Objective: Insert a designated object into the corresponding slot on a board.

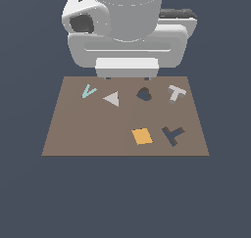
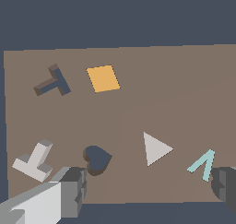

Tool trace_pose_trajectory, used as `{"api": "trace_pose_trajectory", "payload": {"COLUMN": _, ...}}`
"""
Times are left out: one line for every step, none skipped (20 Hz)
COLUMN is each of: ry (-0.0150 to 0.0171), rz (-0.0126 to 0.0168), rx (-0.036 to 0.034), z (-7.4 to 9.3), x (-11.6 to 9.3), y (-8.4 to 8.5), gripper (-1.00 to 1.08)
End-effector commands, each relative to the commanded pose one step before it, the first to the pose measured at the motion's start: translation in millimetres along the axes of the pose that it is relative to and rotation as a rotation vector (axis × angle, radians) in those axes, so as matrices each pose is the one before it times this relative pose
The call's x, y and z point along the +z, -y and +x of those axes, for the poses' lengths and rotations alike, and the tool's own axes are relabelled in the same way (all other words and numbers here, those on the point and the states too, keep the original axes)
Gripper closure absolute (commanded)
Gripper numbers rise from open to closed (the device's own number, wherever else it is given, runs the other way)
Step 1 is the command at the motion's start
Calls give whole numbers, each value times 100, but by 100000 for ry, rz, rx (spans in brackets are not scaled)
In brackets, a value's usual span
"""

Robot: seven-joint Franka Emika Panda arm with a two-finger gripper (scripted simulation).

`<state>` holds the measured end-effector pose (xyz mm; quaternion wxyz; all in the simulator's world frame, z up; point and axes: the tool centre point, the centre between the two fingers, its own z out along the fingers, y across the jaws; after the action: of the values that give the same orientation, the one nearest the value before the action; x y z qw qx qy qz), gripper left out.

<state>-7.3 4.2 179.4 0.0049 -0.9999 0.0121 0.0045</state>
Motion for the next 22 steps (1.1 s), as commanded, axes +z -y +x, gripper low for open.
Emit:
{"api": "trace_pose_trajectory", "payload": {"ry": 0, "rz": 0, "rx": 0, "z": 0, "x": 0, "y": -1, "gripper": -92}}
{"api": "trace_pose_trajectory", "payload": {"ry": 0, "rz": 0, "rx": 0, "z": -9, "x": 12, "y": 39, "gripper": -92}}
{"api": "trace_pose_trajectory", "payload": {"ry": -5, "rz": -4, "rx": 169, "z": -26, "x": 34, "y": 16, "gripper": -92}}
{"api": "trace_pose_trajectory", "payload": {"ry": -5, "rz": -3, "rx": 218, "z": -44, "x": 58, "y": 64, "gripper": -92}}
{"api": "trace_pose_trajectory", "payload": {"ry": -7, "rz": -4, "rx": 293, "z": -61, "x": 81, "y": 97, "gripper": -92}}
{"api": "trace_pose_trajectory", "payload": {"ry": -10, "rz": -6, "rx": 390, "z": -78, "x": 104, "y": 117, "gripper": -92}}
{"api": "trace_pose_trajectory", "payload": {"ry": -11, "rz": -7, "rx": 468, "z": -95, "x": 127, "y": 147, "gripper": -92}}
{"api": "trace_pose_trajectory", "payload": {"ry": -13, "rz": -8, "rx": 552, "z": -112, "x": 150, "y": 174, "gripper": -92}}
{"api": "trace_pose_trajectory", "payload": {"ry": -16, "rz": -9, "rx": 638, "z": -129, "x": 172, "y": 198, "gripper": -92}}
{"api": "trace_pose_trajectory", "payload": {"ry": -18, "rz": -10, "rx": 721, "z": -145, "x": 195, "y": 225, "gripper": -92}}
{"api": "trace_pose_trajectory", "payload": {"ry": -20, "rz": -11, "rx": 802, "z": -162, "x": 217, "y": 251, "gripper": -92}}
{"api": "trace_pose_trajectory", "payload": {"ry": -22, "rz": -13, "rx": 884, "z": -178, "x": 239, "y": 276, "gripper": -92}}
{"api": "trace_pose_trajectory", "payload": {"ry": -24, "rz": -14, "rx": 964, "z": -193, "x": 261, "y": 302, "gripper": -92}}
{"api": "trace_pose_trajectory", "payload": {"ry": -25, "rz": -15, "rx": 1045, "z": -209, "x": 282, "y": 326, "gripper": -92}}
{"api": "trace_pose_trajectory", "payload": {"ry": -27, "rz": -16, "rx": 1122, "z": -224, "x": 304, "y": 353, "gripper": -92}}
{"api": "trace_pose_trajectory", "payload": {"ry": -29, "rz": -17, "rx": 1202, "z": -239, "x": 325, "y": 376, "gripper": -92}}
{"api": "trace_pose_trajectory", "payload": {"ry": -31, "rz": -18, "rx": 1277, "z": -253, "x": 346, "y": 402, "gripper": -92}}
{"api": "trace_pose_trajectory", "payload": {"ry": -33, "rz": -19, "rx": 1354, "z": -268, "x": 367, "y": 427, "gripper": -92}}
{"api": "trace_pose_trajectory", "payload": {"ry": -35, "rz": -21, "rx": 1430, "z": -281, "x": 388, "y": 451, "gripper": -92}}
{"api": "trace_pose_trajectory", "payload": {"ry": -37, "rz": -22, "rx": 1506, "z": -295, "x": 409, "y": 475, "gripper": -92}}
{"api": "trace_pose_trajectory", "payload": {"ry": -39, "rz": -23, "rx": 1580, "z": -308, "x": 430, "y": 501, "gripper": -92}}
{"api": "trace_pose_trajectory", "payload": {"ry": -40, "rz": -24, "rx": 1654, "z": -322, "x": 451, "y": 526, "gripper": -92}}
